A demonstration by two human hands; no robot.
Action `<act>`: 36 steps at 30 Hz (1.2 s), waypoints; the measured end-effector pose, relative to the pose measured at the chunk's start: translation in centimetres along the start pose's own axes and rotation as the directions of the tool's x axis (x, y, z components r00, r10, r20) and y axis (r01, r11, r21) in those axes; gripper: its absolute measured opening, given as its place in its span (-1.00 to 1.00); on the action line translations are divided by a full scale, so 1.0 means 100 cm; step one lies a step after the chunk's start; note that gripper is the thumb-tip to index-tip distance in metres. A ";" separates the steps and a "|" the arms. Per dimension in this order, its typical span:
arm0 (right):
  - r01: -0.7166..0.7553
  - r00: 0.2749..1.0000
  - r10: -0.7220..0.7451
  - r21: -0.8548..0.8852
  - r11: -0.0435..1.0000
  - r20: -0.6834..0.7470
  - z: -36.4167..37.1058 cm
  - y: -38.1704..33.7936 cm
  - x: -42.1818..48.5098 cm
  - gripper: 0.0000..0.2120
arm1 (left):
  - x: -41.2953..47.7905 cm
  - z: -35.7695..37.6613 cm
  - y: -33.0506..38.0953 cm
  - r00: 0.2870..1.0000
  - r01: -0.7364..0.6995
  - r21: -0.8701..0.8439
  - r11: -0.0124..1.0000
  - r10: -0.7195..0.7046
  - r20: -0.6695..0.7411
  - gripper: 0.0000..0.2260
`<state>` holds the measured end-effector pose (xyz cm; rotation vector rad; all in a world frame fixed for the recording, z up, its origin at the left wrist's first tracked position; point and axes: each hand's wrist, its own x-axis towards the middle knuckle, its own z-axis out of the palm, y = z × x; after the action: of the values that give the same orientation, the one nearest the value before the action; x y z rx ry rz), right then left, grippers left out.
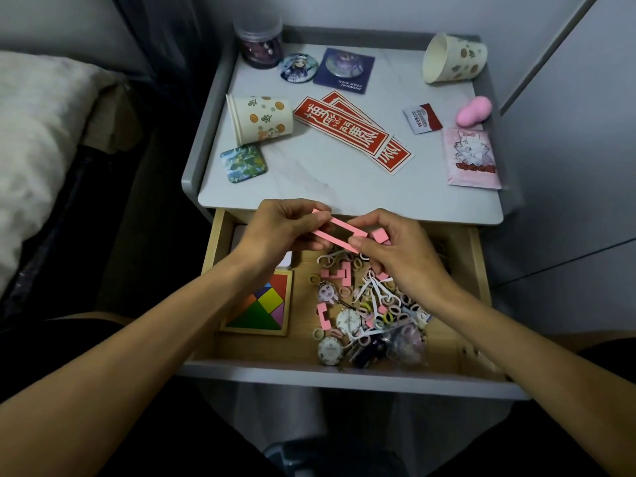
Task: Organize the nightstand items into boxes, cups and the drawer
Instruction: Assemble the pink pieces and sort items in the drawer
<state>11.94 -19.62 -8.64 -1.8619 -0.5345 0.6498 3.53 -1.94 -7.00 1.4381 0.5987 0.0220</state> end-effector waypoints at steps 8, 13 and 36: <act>-0.235 0.971 0.233 0.026 0.972 0.049 -0.019 -0.010 0.004 -0.63 | 0.004 -0.004 -0.001 1.000 0.007 0.079 0.997 -0.006 -0.003 -0.85; -0.296 0.941 0.216 0.324 0.899 0.260 -0.037 -0.021 0.008 -0.63 | 0.001 -0.004 -0.003 0.998 0.014 0.105 0.994 -0.021 0.067 -0.84; 0.275 0.960 -0.269 -0.421 0.864 0.075 0.005 -0.007 0.002 -0.68 | -0.005 0.005 -0.018 0.992 0.061 -0.038 0.997 -0.057 0.111 -0.84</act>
<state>11.74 -18.87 -8.15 -2.1333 -0.9952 0.3716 2.66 -2.91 -8.51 1.3719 0.5469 -0.0909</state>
